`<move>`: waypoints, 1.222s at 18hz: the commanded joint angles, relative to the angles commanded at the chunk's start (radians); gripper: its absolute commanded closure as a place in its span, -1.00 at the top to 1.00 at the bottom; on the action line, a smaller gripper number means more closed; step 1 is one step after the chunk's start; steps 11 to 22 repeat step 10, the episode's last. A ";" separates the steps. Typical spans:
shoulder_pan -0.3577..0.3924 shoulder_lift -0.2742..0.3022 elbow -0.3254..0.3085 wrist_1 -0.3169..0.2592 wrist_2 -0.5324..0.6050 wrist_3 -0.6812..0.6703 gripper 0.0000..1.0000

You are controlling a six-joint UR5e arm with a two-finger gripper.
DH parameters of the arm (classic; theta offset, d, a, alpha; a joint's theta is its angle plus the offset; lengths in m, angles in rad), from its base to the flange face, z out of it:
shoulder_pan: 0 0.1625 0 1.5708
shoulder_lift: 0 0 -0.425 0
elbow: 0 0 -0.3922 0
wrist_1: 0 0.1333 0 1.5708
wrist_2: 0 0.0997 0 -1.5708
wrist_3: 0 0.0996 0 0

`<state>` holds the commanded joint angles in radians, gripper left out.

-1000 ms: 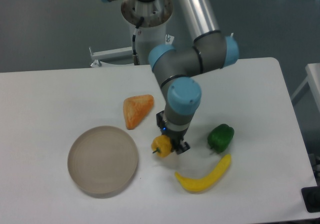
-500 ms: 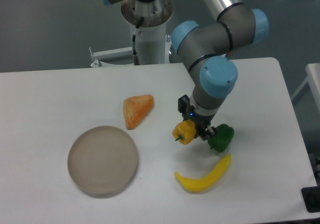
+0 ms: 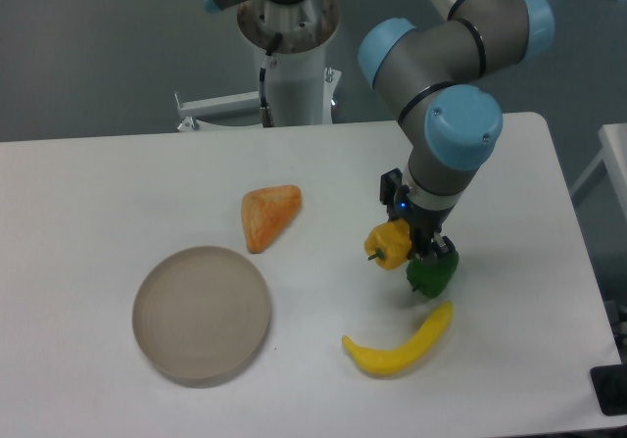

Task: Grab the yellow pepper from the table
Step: 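Lift the yellow pepper and carry it toward the green pepper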

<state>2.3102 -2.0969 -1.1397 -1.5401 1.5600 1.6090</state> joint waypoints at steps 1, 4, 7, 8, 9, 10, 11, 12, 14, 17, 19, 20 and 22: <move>-0.003 -0.003 -0.008 0.008 0.000 0.002 -0.91; -0.002 -0.002 -0.014 0.015 -0.002 0.003 -0.91; -0.002 -0.003 -0.015 0.025 -0.002 0.002 -0.91; -0.002 -0.005 -0.015 0.026 -0.003 0.002 -0.91; -0.002 -0.003 -0.015 0.025 -0.005 0.002 -0.91; -0.002 -0.005 -0.015 0.026 -0.006 -0.001 -0.92; -0.002 -0.005 -0.015 0.026 -0.006 -0.001 -0.92; -0.002 -0.005 -0.015 0.026 -0.006 -0.001 -0.92; -0.002 -0.005 -0.015 0.026 -0.006 -0.001 -0.92; -0.002 -0.005 -0.015 0.026 -0.006 -0.001 -0.92; -0.002 -0.005 -0.015 0.026 -0.006 -0.001 -0.92; -0.002 -0.005 -0.015 0.026 -0.006 -0.001 -0.92; -0.002 -0.005 -0.015 0.026 -0.006 -0.001 -0.92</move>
